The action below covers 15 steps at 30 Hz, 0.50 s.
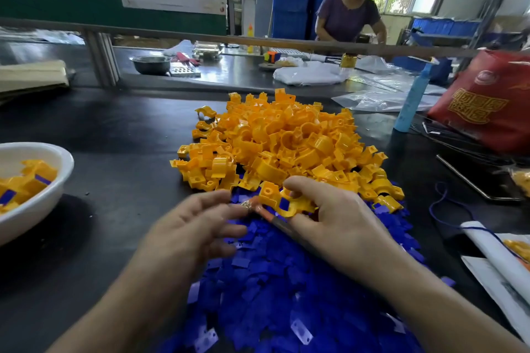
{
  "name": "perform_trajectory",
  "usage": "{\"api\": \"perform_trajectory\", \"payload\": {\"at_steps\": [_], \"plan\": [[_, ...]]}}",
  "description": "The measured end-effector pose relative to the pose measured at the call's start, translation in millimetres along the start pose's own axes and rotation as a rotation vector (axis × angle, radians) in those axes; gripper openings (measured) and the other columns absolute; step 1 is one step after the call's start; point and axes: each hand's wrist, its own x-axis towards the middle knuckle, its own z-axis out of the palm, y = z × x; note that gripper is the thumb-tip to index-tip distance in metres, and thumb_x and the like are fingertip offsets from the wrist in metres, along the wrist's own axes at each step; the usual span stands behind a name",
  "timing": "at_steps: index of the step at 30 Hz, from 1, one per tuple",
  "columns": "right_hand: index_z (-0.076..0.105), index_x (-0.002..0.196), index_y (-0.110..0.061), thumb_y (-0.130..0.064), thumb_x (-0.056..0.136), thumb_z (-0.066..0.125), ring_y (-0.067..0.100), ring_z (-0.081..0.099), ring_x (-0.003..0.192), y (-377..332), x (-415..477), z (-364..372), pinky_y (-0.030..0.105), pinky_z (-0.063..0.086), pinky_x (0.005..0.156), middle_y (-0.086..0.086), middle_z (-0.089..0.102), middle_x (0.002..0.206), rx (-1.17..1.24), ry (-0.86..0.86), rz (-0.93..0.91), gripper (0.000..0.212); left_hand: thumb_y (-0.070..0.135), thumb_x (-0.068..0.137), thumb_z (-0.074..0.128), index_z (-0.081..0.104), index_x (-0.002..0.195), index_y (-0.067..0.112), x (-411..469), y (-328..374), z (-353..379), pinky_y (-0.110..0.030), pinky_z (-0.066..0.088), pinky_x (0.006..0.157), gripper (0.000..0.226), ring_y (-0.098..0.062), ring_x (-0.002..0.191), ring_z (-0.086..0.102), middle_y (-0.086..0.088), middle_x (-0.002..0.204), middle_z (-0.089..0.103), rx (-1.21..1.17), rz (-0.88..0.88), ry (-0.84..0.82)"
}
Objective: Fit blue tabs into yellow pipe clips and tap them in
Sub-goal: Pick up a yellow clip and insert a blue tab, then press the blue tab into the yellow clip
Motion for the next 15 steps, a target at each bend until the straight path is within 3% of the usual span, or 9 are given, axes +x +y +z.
{"api": "perform_trajectory", "payload": {"at_steps": [1, 3, 6, 8, 11, 13, 15], "plan": [[0.052, 0.120, -0.048, -0.028, 0.086, 0.063, 0.002, 0.060, 0.079, -8, -7, -1, 0.014, 0.051, 0.064, -0.030, 0.059, 0.104, 0.204, -0.029, 0.037, 0.041, 0.032, 0.075, 0.075, 0.062, 0.124, 0.020, -5, -5, 9, -0.034, 0.058, 0.069, 0.052, -0.021, 0.092, 0.073, -0.003, 0.111, 0.074, 0.050, 0.014, -0.056], [0.060, 0.104, -0.054, -0.024, 0.079, 0.070, 0.004, 0.066, 0.084, -21, -17, 2, 0.017, 0.055, 0.070, -0.023, 0.065, 0.105, 0.678, -0.157, 0.126, 0.039, 0.036, 0.081, 0.071, 0.064, 0.125, 0.031, -12, -11, 24, -0.035, 0.057, 0.084, 0.045, -0.019, 0.105, 0.070, 0.002, 0.120, 0.071, 0.082, 0.034, -0.175], [0.070, 0.107, -0.032, -0.006, 0.079, 0.067, 0.022, 0.067, 0.103, -23, -23, 15, 0.035, 0.055, 0.087, 0.003, 0.070, 0.110, 1.124, -0.273, 0.248, 0.038, 0.044, 0.076, 0.076, 0.069, 0.111, 0.044, -18, -11, 33, -0.022, 0.056, 0.084, 0.036, -0.012, 0.105, 0.069, 0.005, 0.113, 0.073, 0.082, 0.083, -0.200], [0.063, 0.120, -0.015, 0.002, 0.083, 0.061, 0.029, 0.064, 0.108, -20, -24, 22, 0.045, 0.051, 0.094, 0.014, 0.067, 0.116, 1.281, -0.287, 0.346, 0.041, 0.049, 0.068, 0.071, 0.069, 0.107, 0.050, -18, -11, 32, -0.023, 0.056, 0.081, 0.039, -0.005, 0.101, 0.069, 0.010, 0.107, 0.075, 0.142, 0.097, -0.153], [0.062, 0.120, -0.007, 0.000, 0.084, 0.053, 0.031, 0.063, 0.110, -19, -26, 26, 0.044, 0.053, 0.092, 0.019, 0.065, 0.118, 1.435, -0.333, 0.410, 0.037, 0.049, 0.069, 0.063, 0.065, 0.115, 0.045, -17, -11, 32, -0.025, 0.052, 0.086, 0.046, 0.000, 0.096, 0.069, 0.016, 0.102, 0.075, 0.275, 0.072, -0.143], [0.063, 0.117, -0.005, -0.016, 0.085, 0.054, 0.030, 0.063, 0.110, -22, -27, 30, 0.045, 0.053, 0.093, 0.019, 0.066, 0.116, 1.437, -0.354, 0.409, 0.035, 0.056, 0.071, 0.059, 0.065, 0.109, 0.053, -15, -12, 36, -0.019, 0.053, 0.077, 0.038, 0.004, 0.091, 0.068, 0.022, 0.099, 0.073, 0.383, 0.084, -0.157], [0.063, 0.118, -0.005, -0.036, 0.092, 0.049, 0.028, 0.063, 0.110, -24, -26, 34, 0.046, 0.051, 0.095, 0.018, 0.066, 0.116, 1.496, -0.356, 0.470, 0.043, 0.063, 0.079, 0.058, 0.060, 0.102, 0.065, -14, -11, 40, -0.023, 0.054, 0.075, 0.024, 0.003, 0.090, 0.067, 0.026, 0.098, 0.070, 0.520, 0.146, -0.127]]}}
